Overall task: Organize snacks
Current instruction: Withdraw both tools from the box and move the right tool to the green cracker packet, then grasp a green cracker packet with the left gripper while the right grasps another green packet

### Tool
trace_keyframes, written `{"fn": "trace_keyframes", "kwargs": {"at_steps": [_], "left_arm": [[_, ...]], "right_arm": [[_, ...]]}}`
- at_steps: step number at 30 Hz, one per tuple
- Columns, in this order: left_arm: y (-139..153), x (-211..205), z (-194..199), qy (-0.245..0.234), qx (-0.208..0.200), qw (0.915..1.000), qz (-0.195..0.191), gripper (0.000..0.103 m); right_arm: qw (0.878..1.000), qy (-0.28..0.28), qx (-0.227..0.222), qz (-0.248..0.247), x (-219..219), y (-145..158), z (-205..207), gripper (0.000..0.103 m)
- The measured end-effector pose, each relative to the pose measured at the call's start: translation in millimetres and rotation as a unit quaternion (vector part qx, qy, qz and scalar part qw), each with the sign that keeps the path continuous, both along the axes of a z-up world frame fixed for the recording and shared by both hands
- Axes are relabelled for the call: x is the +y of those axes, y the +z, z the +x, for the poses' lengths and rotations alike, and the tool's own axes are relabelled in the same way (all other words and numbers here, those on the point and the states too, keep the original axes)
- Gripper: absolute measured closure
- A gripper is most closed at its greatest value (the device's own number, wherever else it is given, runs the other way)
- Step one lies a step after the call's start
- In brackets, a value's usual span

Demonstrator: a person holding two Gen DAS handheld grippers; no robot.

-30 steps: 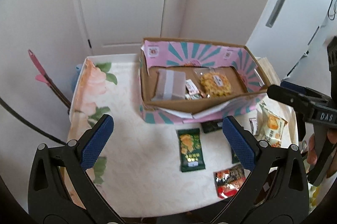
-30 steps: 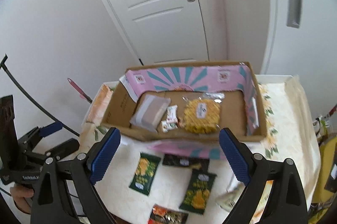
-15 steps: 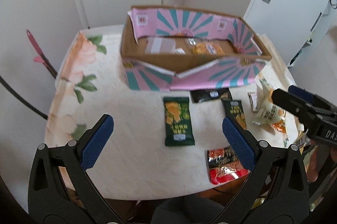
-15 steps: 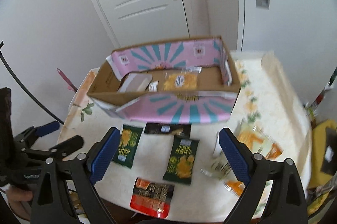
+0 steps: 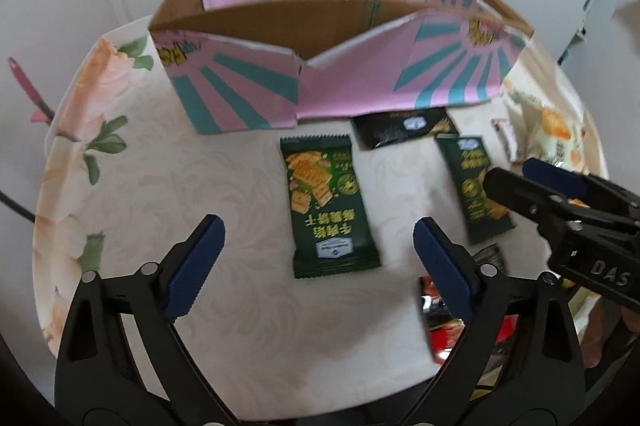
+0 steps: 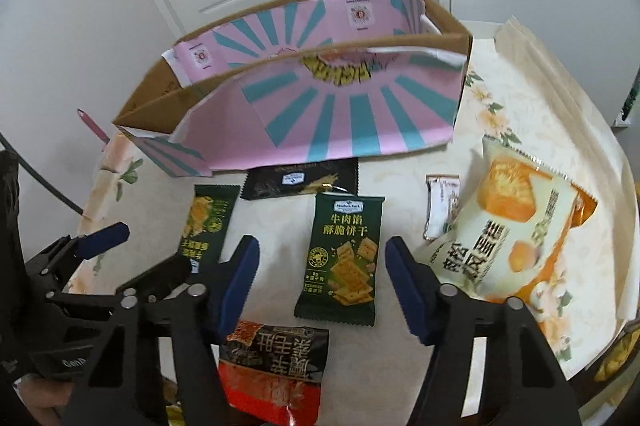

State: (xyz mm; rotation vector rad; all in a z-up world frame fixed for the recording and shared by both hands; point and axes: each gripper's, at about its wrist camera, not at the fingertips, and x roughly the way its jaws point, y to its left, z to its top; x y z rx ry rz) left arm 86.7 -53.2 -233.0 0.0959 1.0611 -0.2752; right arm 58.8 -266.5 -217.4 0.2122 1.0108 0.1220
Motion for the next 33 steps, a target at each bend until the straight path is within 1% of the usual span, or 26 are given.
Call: {"fn": "trace_keyframes", "kwargs": {"at_steps": [2,5,7,9,14,17,22,24,26,31,33], "left_arm": [[-5.6,-0.8,0.1,-0.015,-0.005,0.9999,0.006,0.009],[-11.9,-5.6,2.0,-0.039,-0.013,0.9991,0.015,0.009],[-16.6,-9.1,6.0,-0.049,-0.013,0.9986,0.017,0.012],[-21.1,-11.8,9.9,-0.055,-0.010,0.9983,0.018,0.015],[-27.4,-15.2,19.7,-0.055,-0.009,0.9983,0.019,0.018],[-31.3,-17.6,23.4,-0.058,-0.005,0.9981,0.022,0.022],[-32.0,-17.6,27.4,-0.058,-0.007,0.9981,0.020,0.023],[-31.9,-19.4,27.8,-0.060,-0.010,0.9979,0.023,0.023],[-32.0,-20.3,28.9,-0.062,-0.008,0.9979,0.018,0.025],[-30.7,-29.8,31.2,-0.070,-0.006,0.9974,0.018,0.041],[-30.4,-34.4,30.9,-0.072,-0.005,0.9972,0.017,0.046]], "right_arm": [[1.000,-0.003,0.000,0.002,3.4,-5.5,-2.1,0.044],[1.000,-0.005,-0.001,-0.008,10.1,-12.8,-3.6,0.044],[1.000,-0.009,0.003,-0.007,12.8,-18.7,-1.1,0.049],[1.000,-0.017,0.008,-0.009,13.7,-24.0,3.0,0.050],[0.998,-0.031,-0.005,-0.048,17.2,-24.0,11.2,0.050],[0.997,-0.035,-0.005,-0.070,17.9,-24.8,14.7,0.050],[0.997,-0.048,0.013,-0.066,11.0,-36.2,17.1,0.050],[0.997,-0.049,0.011,-0.065,9.8,-36.8,16.5,0.050],[0.996,-0.046,0.011,-0.070,10.3,-37.3,17.5,0.050],[0.997,-0.042,0.009,-0.068,11.0,-38.4,22.3,0.050],[0.997,-0.042,0.009,-0.067,10.7,-38.1,23.8,0.050]]}}
